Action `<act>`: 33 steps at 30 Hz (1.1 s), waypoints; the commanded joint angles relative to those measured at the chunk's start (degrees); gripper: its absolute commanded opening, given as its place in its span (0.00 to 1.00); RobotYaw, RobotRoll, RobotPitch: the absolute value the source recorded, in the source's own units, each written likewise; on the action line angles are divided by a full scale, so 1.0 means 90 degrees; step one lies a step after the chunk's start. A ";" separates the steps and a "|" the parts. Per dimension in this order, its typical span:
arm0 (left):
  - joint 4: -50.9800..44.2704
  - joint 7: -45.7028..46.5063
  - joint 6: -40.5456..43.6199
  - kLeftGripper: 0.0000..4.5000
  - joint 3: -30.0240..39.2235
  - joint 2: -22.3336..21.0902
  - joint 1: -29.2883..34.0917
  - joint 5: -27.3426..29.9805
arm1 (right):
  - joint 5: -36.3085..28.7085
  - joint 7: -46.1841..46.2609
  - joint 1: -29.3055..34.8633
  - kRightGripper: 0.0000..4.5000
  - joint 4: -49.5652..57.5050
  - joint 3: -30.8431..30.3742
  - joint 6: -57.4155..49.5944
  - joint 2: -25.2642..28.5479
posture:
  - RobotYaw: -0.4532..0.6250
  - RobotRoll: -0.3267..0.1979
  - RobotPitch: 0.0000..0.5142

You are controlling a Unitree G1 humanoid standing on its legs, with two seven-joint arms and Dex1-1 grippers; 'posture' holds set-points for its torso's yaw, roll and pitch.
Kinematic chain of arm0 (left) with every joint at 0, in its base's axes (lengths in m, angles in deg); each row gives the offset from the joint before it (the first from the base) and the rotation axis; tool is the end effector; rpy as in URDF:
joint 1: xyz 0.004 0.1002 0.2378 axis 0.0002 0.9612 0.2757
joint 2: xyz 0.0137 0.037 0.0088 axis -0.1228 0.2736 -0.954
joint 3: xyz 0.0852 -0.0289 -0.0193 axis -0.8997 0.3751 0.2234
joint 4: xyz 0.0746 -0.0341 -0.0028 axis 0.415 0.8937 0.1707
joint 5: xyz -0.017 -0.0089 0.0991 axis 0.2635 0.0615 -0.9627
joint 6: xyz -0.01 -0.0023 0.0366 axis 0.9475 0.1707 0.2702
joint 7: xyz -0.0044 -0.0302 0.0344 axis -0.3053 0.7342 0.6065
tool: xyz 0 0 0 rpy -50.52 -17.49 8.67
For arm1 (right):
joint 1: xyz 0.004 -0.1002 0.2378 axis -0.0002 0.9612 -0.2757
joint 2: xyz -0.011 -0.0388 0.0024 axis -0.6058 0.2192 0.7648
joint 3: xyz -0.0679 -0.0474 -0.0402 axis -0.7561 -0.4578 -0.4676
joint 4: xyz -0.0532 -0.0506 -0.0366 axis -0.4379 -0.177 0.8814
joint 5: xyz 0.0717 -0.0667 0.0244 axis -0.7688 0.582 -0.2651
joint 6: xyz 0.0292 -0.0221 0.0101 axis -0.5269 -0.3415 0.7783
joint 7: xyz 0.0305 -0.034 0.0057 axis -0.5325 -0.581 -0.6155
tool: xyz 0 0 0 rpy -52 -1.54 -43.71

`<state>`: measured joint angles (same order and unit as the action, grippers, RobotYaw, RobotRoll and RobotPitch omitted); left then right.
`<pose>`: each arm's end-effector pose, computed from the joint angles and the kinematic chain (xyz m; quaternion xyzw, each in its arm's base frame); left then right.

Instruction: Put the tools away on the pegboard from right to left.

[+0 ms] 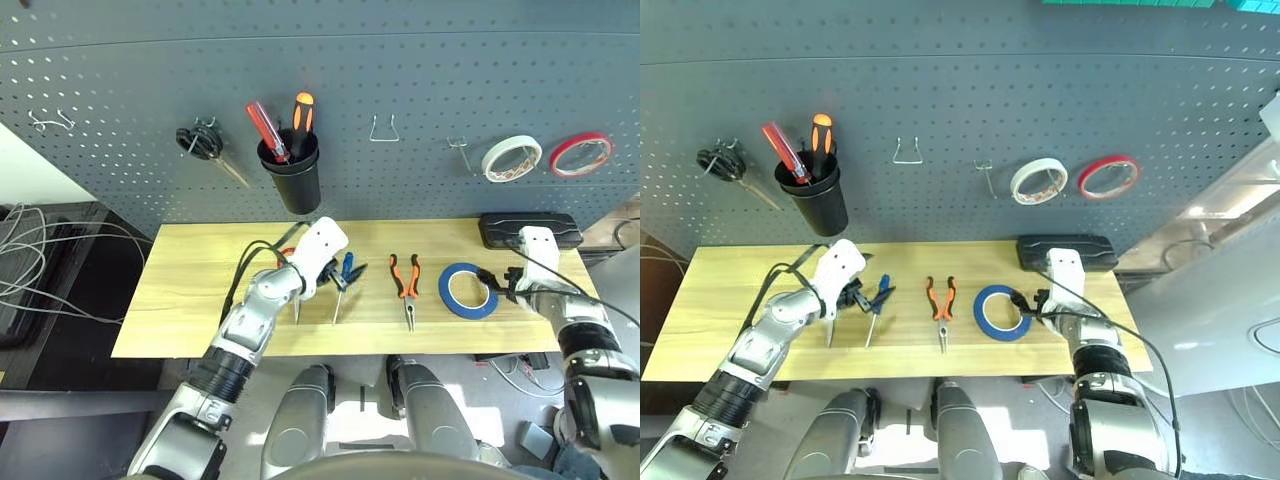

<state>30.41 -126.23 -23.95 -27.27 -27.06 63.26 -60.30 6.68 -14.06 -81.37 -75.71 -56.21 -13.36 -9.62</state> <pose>0.2481 0.1137 0.0830 0.2581 0.1057 -0.4883 0.8269 0.2595 -0.2707 0.0334 0.0018 0.3830 0.0179 0.9236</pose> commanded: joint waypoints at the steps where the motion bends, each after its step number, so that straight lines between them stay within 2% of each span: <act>1: 0.0438 -0.0161 0.0125 1.00 -0.0412 -0.0064 -0.0099 -0.0425 | 0.0166 0.0080 -0.0068 1.00 -0.0297 -0.0200 -0.0252 -0.0124 | 0.41 0.62 0.51; 5: 0.0500 -0.0155 0.0271 1.00 -0.0439 -0.0055 -0.0144 -0.0578 | 0.0260 0.0138 -0.0153 1.00 -0.0403 -0.0268 -0.0523 -0.0180 | 0.42 0.62 0.51; 8: 0.0464 -0.0118 0.0327 1.00 -0.0359 -0.0067 -0.0135 -0.0642 | 0.0334 0.0092 -0.0145 0.79 -0.0347 -0.0382 -0.0739 -0.0169 | 0.42 0.62 0.50; 13: 0.0435 0.0024 0.0315 1.00 -0.0171 -0.0083 -0.0095 -0.0661 | 0.0348 0.0080 0.0013 0.38 0.0024 -0.0387 -0.0806 -0.0148 | 0.43 0.62 0.48; 16: 0.0420 0.0184 0.0194 1.00 -0.0070 -0.0085 -0.0061 -0.0674 | 0.0311 0.0100 0.0352 0.17 0.0803 -0.0322 -0.0653 -0.0108 | 0.43 0.62 0.47; 20: 0.0323 0.0535 0.0018 1.00 0.0184 -0.0087 0.0041 -0.0642 | 0.0119 0.0012 0.1025 0.16 0.2515 -0.0216 -0.0761 -0.0097 | 0.42 0.62 0.47; 22: 0.0224 0.0866 -0.0342 1.00 0.0535 -0.0036 0.0101 -0.0491 | 0.0113 -0.0231 0.1548 0.16 0.3823 -0.0300 -0.0274 0.0084 | 0.41 0.62 0.47; 25: 0.0158 0.1083 -0.0741 1.00 0.0825 -0.0020 0.0163 -0.0384 | 0.0098 -0.0369 0.2054 0.16 0.4955 -0.0282 0.0100 0.0211 | 0.41 0.62 0.47; 29: 0.0111 0.1286 -0.1381 1.00 0.1208 -0.0069 0.0191 -0.0266 | 0.0287 -0.0734 0.2807 0.16 0.6181 -0.0275 0.1739 0.0623 | 0.40 0.62 0.49; 33: 0.0184 0.1281 -0.1646 1.00 0.1323 -0.0044 0.0189 -0.0182 | 0.0534 -0.0672 0.3206 0.16 0.6440 -0.0110 0.3243 0.0896 | 0.38 0.62 0.49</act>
<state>31.97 -114.61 -37.35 -15.63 -27.55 64.09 -62.51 10.35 -20.05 -53.81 -19.30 -58.27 10.12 -2.25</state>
